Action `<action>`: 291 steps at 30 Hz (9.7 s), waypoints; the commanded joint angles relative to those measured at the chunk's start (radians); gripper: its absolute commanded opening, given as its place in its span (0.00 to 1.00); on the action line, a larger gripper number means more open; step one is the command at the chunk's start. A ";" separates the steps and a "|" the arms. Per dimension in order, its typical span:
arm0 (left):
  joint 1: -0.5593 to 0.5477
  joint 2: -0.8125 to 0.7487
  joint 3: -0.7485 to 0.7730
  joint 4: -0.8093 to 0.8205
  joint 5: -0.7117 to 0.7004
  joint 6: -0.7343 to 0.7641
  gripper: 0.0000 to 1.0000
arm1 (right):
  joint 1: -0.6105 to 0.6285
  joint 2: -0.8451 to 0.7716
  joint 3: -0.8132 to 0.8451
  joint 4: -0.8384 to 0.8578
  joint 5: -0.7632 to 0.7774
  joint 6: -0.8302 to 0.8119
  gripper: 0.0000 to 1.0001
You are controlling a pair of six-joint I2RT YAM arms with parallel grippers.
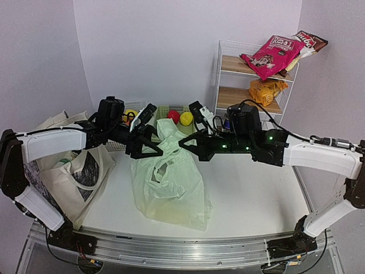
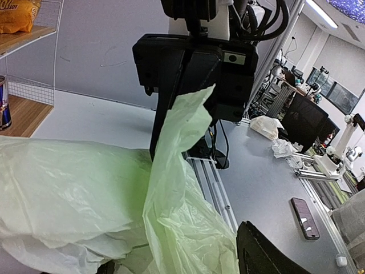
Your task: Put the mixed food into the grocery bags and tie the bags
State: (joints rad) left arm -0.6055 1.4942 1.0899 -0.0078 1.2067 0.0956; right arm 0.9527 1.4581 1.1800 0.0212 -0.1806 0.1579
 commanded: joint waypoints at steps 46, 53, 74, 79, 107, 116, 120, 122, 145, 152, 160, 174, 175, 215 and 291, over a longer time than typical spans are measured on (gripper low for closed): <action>-0.034 0.135 0.068 0.260 0.003 -0.113 0.05 | -0.035 -0.045 -0.001 0.049 0.315 0.104 0.00; -0.034 0.119 0.057 0.238 -0.008 -0.061 0.00 | -0.057 -0.042 -0.038 0.047 0.535 0.134 0.00; -0.020 0.087 0.052 0.194 -0.146 -0.211 0.00 | 0.066 -0.233 0.007 -0.258 0.568 -0.139 0.51; -0.021 0.096 0.064 0.181 -0.141 -0.171 0.00 | 0.124 -0.154 -0.022 -0.135 0.248 -0.318 0.55; -0.021 0.131 0.126 0.069 -0.001 0.062 0.00 | 0.010 0.046 0.134 -0.162 0.076 -0.381 0.64; -0.021 0.122 0.167 -0.032 0.057 0.192 0.00 | -0.051 0.186 0.204 -0.179 -0.063 -0.292 0.69; -0.020 0.124 0.174 -0.080 0.075 0.243 0.00 | -0.053 0.221 0.242 -0.178 -0.159 -0.258 0.69; -0.021 0.128 0.175 -0.094 0.073 0.258 0.00 | -0.052 0.242 0.268 -0.176 -0.206 -0.228 0.67; 0.008 0.131 0.178 -0.055 0.070 0.195 0.00 | -0.016 0.294 0.238 -0.131 -0.360 -0.106 0.10; 0.019 0.117 0.208 -0.174 -0.018 0.289 0.47 | -0.014 0.266 0.221 -0.142 -0.310 -0.081 0.00; 0.032 0.049 0.196 -0.451 -0.223 0.494 0.77 | -0.015 0.243 0.224 -0.139 -0.208 -0.018 0.00; 0.030 0.054 0.159 -0.455 -0.249 0.474 0.18 | -0.015 0.233 0.252 -0.141 -0.192 0.041 0.00; 0.030 0.054 0.168 -0.463 -0.248 0.486 0.05 | -0.017 0.229 0.250 -0.145 -0.196 0.037 0.00; 0.093 -0.004 0.189 -0.480 -0.086 0.570 0.00 | 0.014 0.384 0.283 -0.086 -0.111 -0.116 0.25; -0.037 -0.172 0.023 -0.460 -0.374 0.668 0.36 | -0.029 0.335 0.149 0.403 -0.506 0.446 0.00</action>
State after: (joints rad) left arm -0.6468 1.3262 1.0729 -0.4719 0.7557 0.8011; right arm 0.9155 1.8000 1.2763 0.3908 -0.7001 0.6175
